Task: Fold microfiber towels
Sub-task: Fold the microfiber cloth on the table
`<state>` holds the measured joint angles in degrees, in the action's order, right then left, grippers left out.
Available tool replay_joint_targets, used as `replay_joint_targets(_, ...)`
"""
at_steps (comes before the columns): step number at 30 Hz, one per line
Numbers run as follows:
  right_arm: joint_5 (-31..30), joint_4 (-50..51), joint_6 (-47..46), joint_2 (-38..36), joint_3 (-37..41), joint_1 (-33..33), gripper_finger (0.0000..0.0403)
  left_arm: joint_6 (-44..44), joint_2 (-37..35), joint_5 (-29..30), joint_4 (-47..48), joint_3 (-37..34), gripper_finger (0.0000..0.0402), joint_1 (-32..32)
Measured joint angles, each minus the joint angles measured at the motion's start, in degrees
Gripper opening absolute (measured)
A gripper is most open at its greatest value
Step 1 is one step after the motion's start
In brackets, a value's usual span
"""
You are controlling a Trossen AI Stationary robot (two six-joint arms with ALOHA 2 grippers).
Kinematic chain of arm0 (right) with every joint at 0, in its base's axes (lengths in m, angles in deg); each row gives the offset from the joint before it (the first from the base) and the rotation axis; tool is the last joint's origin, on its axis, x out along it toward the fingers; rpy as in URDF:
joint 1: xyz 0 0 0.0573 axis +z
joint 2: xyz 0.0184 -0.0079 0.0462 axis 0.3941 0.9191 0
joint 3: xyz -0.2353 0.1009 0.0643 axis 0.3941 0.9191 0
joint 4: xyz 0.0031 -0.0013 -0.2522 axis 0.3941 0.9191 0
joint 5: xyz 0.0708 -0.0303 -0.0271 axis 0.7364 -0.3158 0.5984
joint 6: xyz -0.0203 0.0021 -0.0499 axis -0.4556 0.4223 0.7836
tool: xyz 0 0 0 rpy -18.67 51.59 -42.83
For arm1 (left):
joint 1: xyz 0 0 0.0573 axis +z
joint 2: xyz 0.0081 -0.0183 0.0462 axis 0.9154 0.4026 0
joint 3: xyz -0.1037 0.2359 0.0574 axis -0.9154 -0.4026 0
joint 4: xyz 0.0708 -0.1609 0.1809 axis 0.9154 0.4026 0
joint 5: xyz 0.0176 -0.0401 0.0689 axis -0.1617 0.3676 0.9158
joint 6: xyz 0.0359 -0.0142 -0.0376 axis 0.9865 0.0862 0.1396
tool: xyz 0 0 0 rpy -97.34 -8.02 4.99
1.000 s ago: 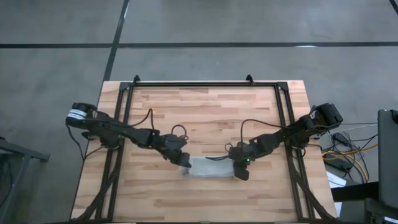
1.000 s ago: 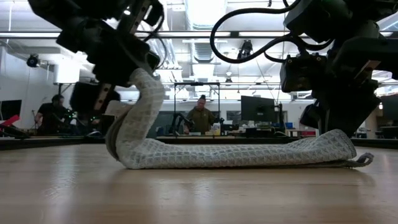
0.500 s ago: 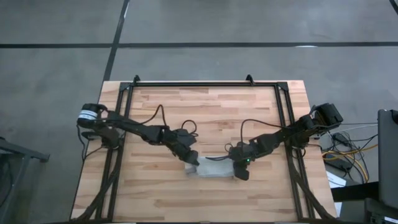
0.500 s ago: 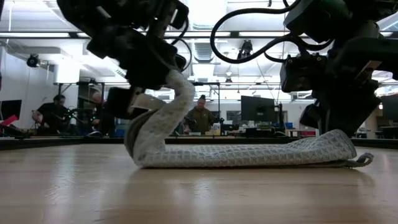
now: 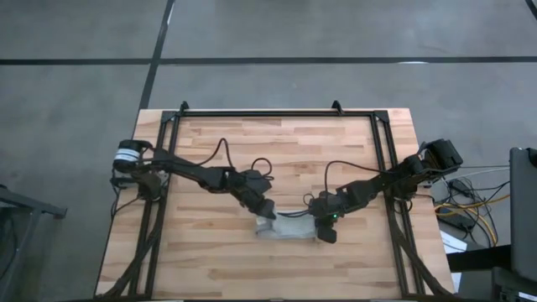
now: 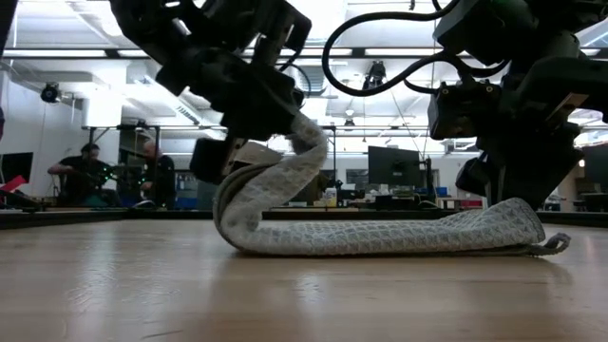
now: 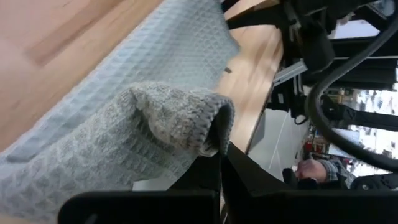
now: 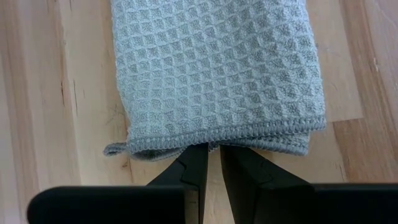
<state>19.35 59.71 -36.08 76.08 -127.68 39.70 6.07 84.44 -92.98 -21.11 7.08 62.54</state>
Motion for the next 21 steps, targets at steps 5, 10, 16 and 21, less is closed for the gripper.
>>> replay_joint_targets(5, 0.0, 0.1, 0.0, 0.0, 0.0, 0.0, 0.0043, 0.2, 2.7, -2.0, -4.7, 1.5, 0.0000, 0.0)
replay_joint_targets(10, 0.0, 0.0, 0.0, 0.0, 0.0, 0.0, 0.0043, 0.4, 5.2, -3.7, -6.2, 3.0, 0.0000, 0.5)
replay_joint_targets(16, 0.0, 0.0, 0.0, 0.0, 0.0, 0.0, 0.0043, 2.6, 7.5, -5.3, -6.2, 5.7, 0.0000, 1.0)
replay_joint_targets(21, 0.0, 0.0, 0.0, 0.0, 0.0, 0.0, 0.0043, 4.0, 8.2, -6.0, -6.0, 6.9, 0.0001, 1.4)
